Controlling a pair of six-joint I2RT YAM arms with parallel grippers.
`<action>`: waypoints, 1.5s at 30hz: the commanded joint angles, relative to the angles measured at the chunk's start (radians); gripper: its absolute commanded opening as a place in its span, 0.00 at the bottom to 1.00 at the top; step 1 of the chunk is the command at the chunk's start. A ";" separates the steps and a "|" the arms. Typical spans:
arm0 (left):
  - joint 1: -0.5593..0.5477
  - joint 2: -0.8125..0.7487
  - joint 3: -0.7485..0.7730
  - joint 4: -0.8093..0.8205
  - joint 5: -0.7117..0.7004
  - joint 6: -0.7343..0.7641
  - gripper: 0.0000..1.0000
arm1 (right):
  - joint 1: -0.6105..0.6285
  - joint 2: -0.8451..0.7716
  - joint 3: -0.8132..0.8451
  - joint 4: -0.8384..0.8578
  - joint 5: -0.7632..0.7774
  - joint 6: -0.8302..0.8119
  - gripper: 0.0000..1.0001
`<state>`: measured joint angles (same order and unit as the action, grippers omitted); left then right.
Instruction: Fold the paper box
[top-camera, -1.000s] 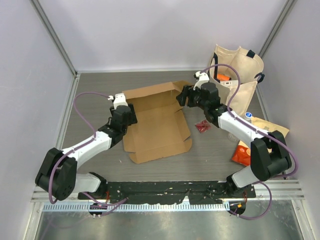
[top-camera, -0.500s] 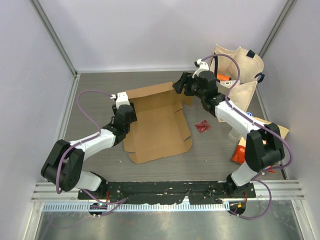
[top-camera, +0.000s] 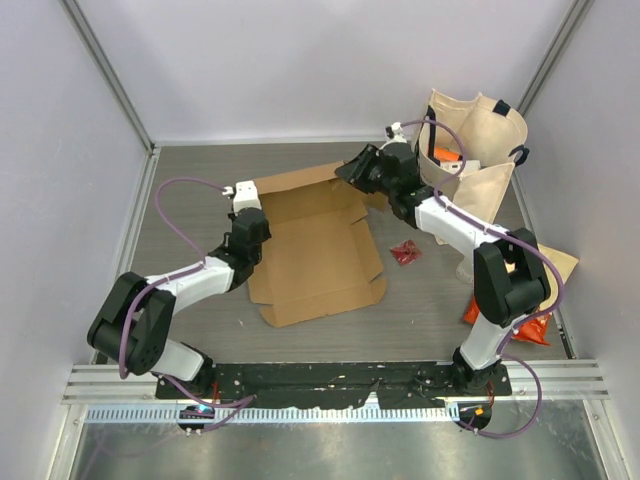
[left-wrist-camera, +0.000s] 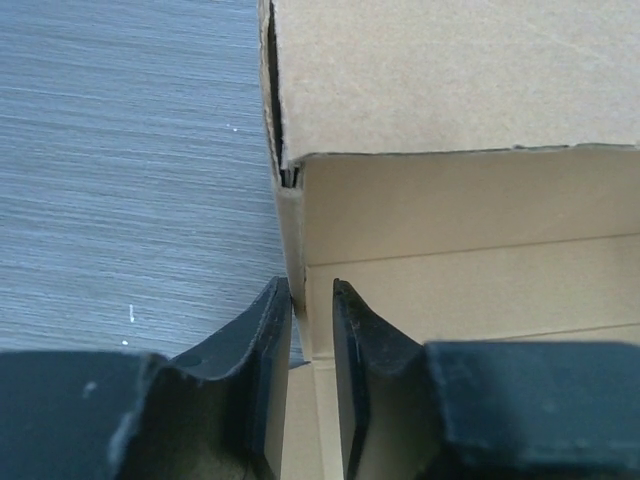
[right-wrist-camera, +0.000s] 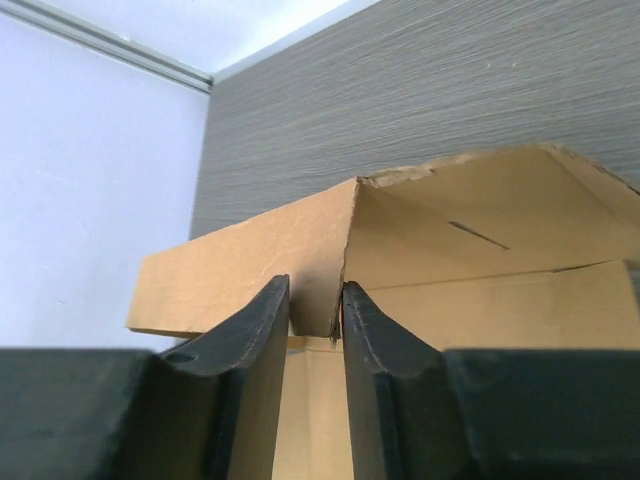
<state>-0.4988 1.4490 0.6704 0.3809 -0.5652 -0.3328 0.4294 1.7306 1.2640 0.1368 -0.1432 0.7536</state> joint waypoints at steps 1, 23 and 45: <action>0.003 -0.002 -0.012 0.098 -0.036 0.002 0.24 | 0.005 -0.011 -0.058 0.188 -0.004 0.243 0.29; 0.003 -0.070 -0.075 0.118 -0.094 -0.038 0.00 | 0.011 -0.257 -0.457 0.153 0.300 -0.270 0.52; 0.005 -0.111 -0.095 0.072 -0.091 -0.064 0.00 | 0.150 0.035 -0.420 0.072 0.637 -0.279 0.22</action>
<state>-0.4965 1.3712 0.5827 0.4061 -0.6250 -0.3817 0.5732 1.7599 0.8112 0.2398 0.4442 0.4923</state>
